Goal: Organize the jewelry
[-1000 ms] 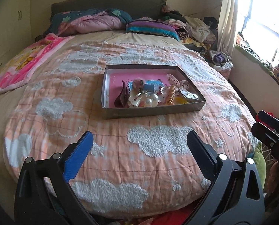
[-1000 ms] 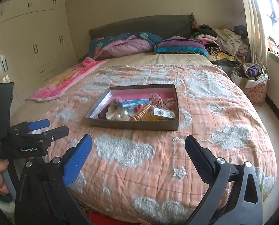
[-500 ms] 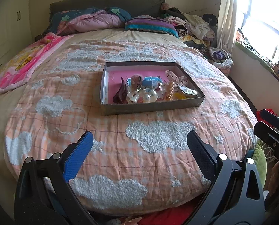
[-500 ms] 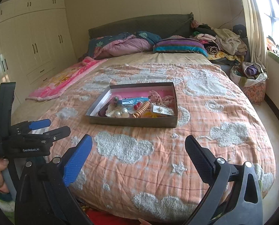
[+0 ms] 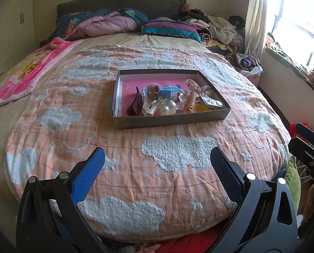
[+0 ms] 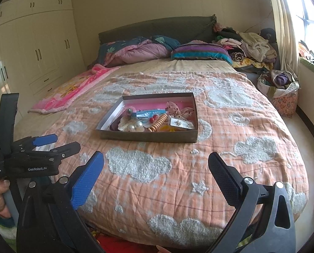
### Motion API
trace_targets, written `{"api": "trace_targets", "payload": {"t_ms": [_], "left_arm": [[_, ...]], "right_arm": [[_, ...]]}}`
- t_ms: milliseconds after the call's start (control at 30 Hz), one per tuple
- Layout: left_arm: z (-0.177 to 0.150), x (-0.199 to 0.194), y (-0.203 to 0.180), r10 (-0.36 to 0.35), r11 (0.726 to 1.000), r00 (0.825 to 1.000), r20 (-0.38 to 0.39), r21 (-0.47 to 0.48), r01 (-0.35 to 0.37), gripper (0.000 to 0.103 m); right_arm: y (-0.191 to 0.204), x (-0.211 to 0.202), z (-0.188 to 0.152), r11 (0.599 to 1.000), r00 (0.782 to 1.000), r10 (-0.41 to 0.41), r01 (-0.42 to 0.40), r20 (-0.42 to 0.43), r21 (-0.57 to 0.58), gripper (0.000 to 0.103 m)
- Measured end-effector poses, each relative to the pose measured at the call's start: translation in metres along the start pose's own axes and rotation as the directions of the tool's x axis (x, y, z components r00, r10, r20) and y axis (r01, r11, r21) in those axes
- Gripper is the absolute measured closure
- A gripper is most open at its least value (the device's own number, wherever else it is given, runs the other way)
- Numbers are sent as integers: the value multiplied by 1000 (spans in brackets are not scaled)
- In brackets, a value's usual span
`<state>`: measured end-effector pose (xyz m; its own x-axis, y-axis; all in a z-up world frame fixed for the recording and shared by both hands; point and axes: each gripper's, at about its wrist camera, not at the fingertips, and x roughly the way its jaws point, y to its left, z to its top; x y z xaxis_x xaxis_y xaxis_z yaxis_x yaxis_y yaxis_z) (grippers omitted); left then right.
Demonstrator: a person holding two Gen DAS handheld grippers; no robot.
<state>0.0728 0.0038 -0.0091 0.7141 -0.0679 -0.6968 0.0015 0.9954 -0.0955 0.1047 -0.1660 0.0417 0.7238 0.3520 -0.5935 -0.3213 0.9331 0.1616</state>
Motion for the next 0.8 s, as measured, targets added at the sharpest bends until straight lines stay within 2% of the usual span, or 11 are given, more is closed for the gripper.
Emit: {"api": "trace_targets", "payload": {"t_ms": [800], "left_arm": [[-2, -2, -2, 29, 1000, 1000, -1, 7, -29, 9]], "right_arm": [[-1, -3, -1, 1000, 1000, 0, 0, -5, 2, 4]]}}
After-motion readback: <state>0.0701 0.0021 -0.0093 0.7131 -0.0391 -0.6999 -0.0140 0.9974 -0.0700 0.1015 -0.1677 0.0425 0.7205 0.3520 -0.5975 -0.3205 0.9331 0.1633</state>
